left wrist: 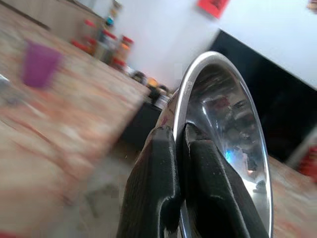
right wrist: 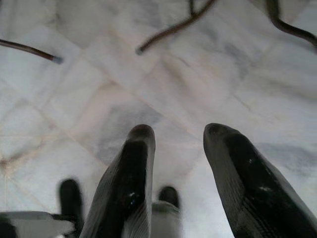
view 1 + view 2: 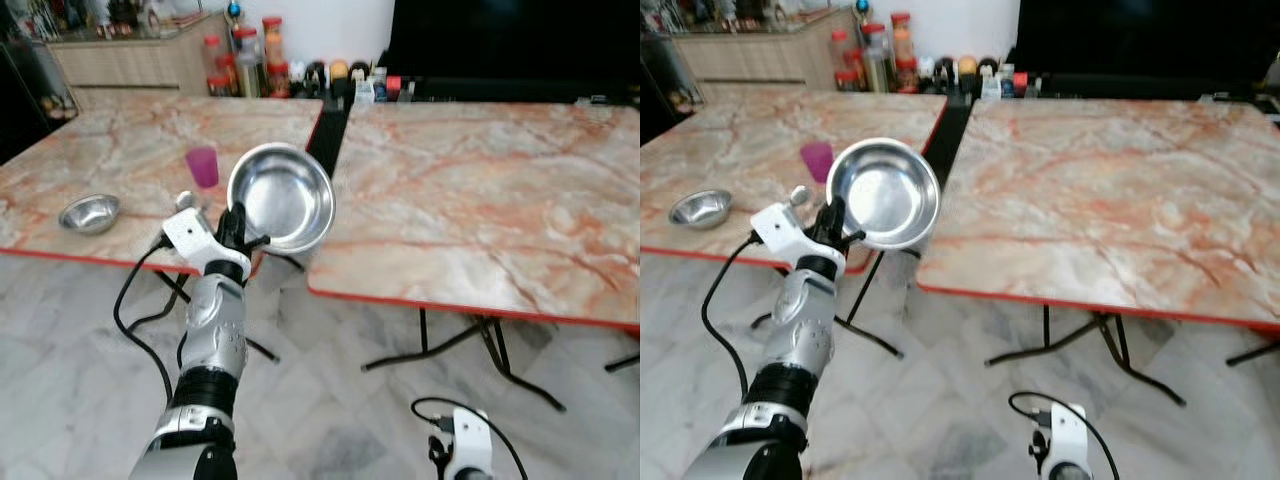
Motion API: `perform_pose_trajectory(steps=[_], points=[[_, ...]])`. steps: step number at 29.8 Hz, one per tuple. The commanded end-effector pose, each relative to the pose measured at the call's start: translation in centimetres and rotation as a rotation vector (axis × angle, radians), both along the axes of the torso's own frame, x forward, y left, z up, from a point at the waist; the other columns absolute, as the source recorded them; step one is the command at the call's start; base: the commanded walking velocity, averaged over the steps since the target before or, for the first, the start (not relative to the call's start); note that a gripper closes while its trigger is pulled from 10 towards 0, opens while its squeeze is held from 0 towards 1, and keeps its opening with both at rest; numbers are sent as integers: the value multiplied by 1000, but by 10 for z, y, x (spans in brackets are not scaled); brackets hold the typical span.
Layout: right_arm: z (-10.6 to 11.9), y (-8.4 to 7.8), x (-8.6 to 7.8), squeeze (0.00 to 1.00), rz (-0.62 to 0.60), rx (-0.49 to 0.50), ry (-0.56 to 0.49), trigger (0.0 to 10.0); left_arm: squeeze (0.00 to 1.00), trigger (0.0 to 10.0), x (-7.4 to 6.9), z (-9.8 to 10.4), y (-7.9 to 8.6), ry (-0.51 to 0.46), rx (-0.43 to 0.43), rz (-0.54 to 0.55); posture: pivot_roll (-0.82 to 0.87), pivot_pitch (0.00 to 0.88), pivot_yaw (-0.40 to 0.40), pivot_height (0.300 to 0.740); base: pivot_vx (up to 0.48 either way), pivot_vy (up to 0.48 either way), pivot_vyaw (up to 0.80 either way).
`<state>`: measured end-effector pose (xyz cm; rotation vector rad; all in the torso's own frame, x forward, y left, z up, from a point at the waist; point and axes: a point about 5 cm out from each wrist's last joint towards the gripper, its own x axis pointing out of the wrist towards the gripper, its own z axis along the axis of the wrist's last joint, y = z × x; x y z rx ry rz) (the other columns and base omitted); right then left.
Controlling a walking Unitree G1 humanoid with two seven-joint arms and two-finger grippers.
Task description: Setting the table
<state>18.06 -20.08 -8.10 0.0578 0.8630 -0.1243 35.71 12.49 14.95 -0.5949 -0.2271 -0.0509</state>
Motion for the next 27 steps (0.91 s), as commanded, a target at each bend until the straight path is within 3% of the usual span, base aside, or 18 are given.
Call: perform_pose_trajectory(steps=[1, 4, 13, 27], points=[[2, 3, 6, 0, 10, 0, -19, 10000, 0, 10000, 3, 13, 3, -48, 9, -3, -11, 0, 38, 740, 0, -315, 0], [4, 2, 7, 0, 25, -25, -37, 10000, 0, 10000, 3, 12, 2, -47, 29, -12, -14, 0, 40, 740, 0, -312, 0], [5, 1, 8, 0, 24, -26, -40, 10000, 0, 10000, 1, 10, 2, -43, 36, -12, -13, 0, 38, 740, 0, -289, 610], [3, 3, 6, 0, 12, -16, -34, 10000, 0, 10000, -1, 9, -2, -50, 86, -47, -18, 0, 41, 740, 0, -289, 0]])
